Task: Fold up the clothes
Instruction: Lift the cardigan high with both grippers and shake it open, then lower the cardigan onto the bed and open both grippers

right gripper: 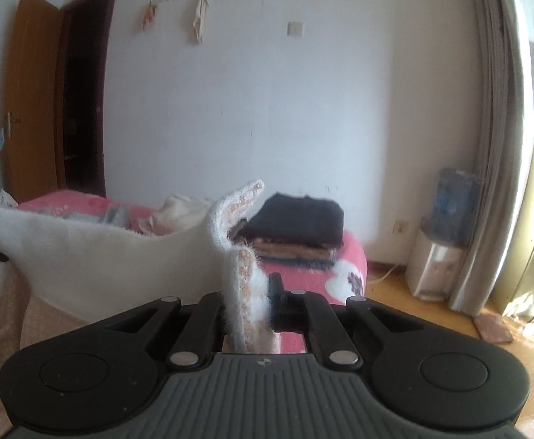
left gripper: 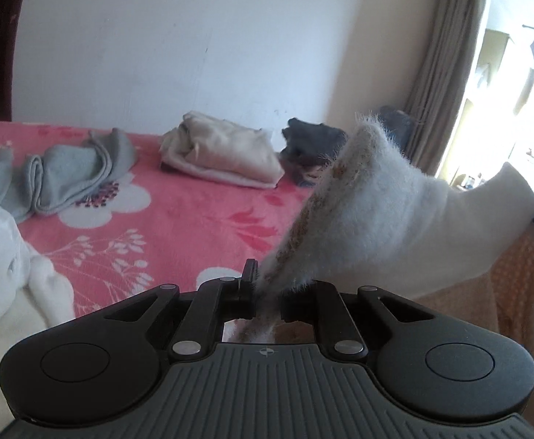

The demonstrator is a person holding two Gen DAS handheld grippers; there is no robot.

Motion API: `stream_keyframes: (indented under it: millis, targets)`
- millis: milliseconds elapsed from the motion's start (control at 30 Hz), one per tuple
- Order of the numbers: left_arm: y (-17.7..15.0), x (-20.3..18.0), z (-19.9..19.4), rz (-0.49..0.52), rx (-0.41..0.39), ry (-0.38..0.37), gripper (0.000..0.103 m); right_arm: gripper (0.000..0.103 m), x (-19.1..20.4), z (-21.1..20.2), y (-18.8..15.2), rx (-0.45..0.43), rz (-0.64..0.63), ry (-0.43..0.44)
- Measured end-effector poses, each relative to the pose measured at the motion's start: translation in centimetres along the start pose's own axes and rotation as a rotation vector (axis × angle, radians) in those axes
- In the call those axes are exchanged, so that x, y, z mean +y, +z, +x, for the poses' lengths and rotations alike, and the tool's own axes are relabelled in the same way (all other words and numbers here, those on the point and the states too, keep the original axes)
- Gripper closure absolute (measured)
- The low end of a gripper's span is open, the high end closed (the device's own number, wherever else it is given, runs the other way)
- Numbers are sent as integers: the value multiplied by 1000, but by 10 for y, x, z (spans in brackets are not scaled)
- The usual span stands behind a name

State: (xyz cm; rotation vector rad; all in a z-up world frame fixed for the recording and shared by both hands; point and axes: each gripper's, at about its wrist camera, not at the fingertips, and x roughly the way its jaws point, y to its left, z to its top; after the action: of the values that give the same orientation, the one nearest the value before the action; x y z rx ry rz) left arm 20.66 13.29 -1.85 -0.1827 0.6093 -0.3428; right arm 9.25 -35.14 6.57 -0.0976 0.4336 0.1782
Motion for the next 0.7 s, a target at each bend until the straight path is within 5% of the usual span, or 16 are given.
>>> stream_keyframes:
  millis: [267,400,533,600,633,667,700]
  targets:
    - [-8,7,-15,-19,16,34,93,98,-25,89,-11,40,111,-10]
    - [5,8,10,-33,17,38,93,98,-44,101,-8,31,172,-14]
    - [-7,6,61,-20,81,162,82,97,-54,146,-26,78,214,-18]
    - [-25,4,93,1,152,256,65,81,-58,176,-43,154,258,-23]
    - [-35,5,105,-10,190,282,62,70,-59,192,-57,217,261,-51]
    - [-44,9,114,-31,225,295,62,48,-60,207,-70,280,265,-78]
    - [-51,13,120,-64,250,308,62,41,-61,221,-83,337,265,-104]
